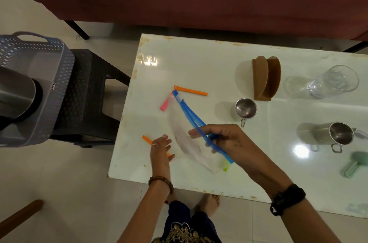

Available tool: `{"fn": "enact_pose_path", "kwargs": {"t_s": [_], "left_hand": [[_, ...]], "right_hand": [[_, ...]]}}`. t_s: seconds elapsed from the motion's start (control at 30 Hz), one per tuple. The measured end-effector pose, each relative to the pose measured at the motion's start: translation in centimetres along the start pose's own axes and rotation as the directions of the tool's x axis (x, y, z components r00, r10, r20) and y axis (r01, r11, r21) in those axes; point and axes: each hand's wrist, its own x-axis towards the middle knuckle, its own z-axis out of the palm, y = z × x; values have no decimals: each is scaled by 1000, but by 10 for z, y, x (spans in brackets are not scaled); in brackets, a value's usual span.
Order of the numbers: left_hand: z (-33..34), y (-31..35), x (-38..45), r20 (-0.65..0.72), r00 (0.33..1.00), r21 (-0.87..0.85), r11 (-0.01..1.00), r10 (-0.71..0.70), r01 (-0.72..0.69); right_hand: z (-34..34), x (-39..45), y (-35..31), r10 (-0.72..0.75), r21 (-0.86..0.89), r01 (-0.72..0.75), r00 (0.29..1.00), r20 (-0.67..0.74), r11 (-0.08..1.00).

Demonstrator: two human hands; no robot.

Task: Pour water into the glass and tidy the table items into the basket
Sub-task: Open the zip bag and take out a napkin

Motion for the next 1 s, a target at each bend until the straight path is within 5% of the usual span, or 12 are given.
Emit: {"fn": "enact_pose_path", "kwargs": {"t_s": [0.17,0.3,0.53,0.77,1.0], "left_hand": [[12,-7,5,286,932,-124,956,-221,265],[17,3,10,348,932,-74,988,-104,138],[-3,24,18,478,878,-153,983,-14,99],[-20,26,22,561,828,-152,982,-5,109],[-21,23,21,561,825,-146,989,69,17]], "right_hand": [[-17,-13,3,-15,318,42,996,-88,947],[-42,-15,16,61,463,26,983,-172,886],[-55,-13,22,6,54,5,977,-214,999],[-39,-2,20,-70,-26,65,972,-225,998],[-18,5,28,-36,-241,-46,944,-327,969]]}}
